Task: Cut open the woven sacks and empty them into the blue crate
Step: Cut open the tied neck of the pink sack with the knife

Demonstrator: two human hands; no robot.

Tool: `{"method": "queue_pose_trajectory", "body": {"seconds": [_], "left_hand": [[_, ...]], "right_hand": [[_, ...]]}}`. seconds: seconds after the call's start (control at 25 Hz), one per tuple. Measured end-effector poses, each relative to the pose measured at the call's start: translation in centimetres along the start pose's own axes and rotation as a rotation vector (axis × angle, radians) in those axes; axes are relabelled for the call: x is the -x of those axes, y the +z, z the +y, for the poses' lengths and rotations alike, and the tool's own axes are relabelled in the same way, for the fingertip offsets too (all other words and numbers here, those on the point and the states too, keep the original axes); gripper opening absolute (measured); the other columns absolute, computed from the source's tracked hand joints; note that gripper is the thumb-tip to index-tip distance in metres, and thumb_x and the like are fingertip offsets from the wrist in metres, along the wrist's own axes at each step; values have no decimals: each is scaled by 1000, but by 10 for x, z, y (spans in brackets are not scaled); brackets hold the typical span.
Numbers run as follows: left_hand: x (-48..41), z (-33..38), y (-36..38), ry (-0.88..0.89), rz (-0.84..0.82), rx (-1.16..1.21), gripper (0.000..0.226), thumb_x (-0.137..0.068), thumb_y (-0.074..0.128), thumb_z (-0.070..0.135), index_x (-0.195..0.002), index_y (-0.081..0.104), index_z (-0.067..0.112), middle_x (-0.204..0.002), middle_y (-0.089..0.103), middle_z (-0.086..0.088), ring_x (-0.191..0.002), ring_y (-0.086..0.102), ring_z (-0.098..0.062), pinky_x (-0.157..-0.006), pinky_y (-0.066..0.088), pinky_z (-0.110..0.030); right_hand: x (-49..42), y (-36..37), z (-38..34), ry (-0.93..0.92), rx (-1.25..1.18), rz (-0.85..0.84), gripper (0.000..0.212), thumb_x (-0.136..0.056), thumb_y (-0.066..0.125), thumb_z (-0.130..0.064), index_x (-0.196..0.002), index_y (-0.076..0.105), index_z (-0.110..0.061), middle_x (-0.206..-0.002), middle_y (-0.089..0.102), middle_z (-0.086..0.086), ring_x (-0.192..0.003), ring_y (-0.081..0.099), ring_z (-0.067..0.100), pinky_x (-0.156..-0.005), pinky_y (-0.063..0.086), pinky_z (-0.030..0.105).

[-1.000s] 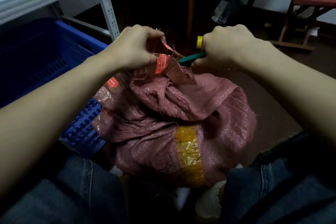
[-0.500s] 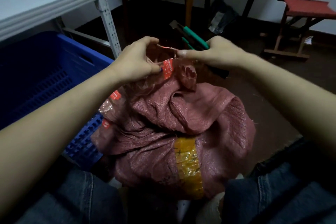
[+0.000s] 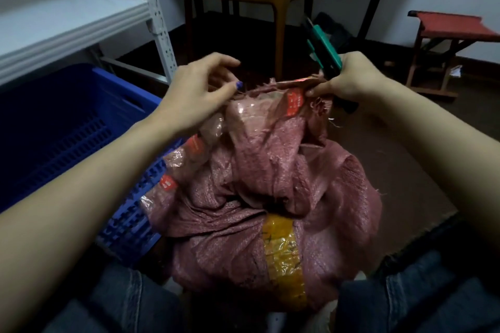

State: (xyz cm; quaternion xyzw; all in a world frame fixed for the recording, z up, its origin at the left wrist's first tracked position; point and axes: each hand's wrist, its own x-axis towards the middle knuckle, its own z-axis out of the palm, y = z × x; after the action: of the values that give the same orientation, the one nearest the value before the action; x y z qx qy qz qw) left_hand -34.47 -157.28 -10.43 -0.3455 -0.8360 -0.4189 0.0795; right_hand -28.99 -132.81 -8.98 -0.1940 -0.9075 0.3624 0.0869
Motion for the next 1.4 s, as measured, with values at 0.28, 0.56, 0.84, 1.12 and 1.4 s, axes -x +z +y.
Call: {"method": "queue_pose_trajectory", "body": {"seconds": [0.28, 0.56, 0.84, 1.12, 1.4], "left_hand": [[8, -24, 1, -308, -314, -322, 40, -78, 72, 28, -110, 53, 12, -112, 64, -12, -100, 60, -27, -90, 46, -36], [12, -17, 16, -118, -339, -183, 29, -76, 76, 18, -79, 47, 19, -80, 62, 0, -76, 59, -15, -75, 45, -22], [3, -12, 1, 132, -149, -353, 23, -78, 67, 4, -97, 53, 8, -83, 59, -3, -66, 50, -10, -64, 31, -14], [6, -10, -8, 325, -183, -401, 40, -77, 60, 7, -116, 51, 12, -108, 64, -6, -95, 61, -22, -82, 43, -26], [19, 0, -3, 500, -332, -427, 38, -74, 36, 34, -111, 40, 26, -97, 60, -1, -90, 53, -14, -75, 42, -28]], "right_hand": [[7, -44, 7, 32, 33, -9, 24, -73, 78, -10, -84, 58, -14, -76, 54, 1, -73, 54, 16, -66, 46, 20], [11, -62, 15, 45, 88, 99, 16, -79, 74, -12, -87, 61, -7, -80, 57, 12, -69, 56, 23, -65, 48, 33], [22, -32, -30, -210, 90, 172, 19, -81, 65, -27, -85, 61, -9, -76, 58, 11, -69, 54, 22, -56, 43, 30], [39, 19, -54, -233, -6, -94, 22, -84, 68, -33, -85, 60, -12, -66, 65, 3, -49, 59, 8, -48, 49, 22], [22, 25, -40, -29, 242, -38, 51, -84, 62, -52, -104, 58, -5, -96, 58, 10, -91, 60, 25, -64, 40, 28]]}}
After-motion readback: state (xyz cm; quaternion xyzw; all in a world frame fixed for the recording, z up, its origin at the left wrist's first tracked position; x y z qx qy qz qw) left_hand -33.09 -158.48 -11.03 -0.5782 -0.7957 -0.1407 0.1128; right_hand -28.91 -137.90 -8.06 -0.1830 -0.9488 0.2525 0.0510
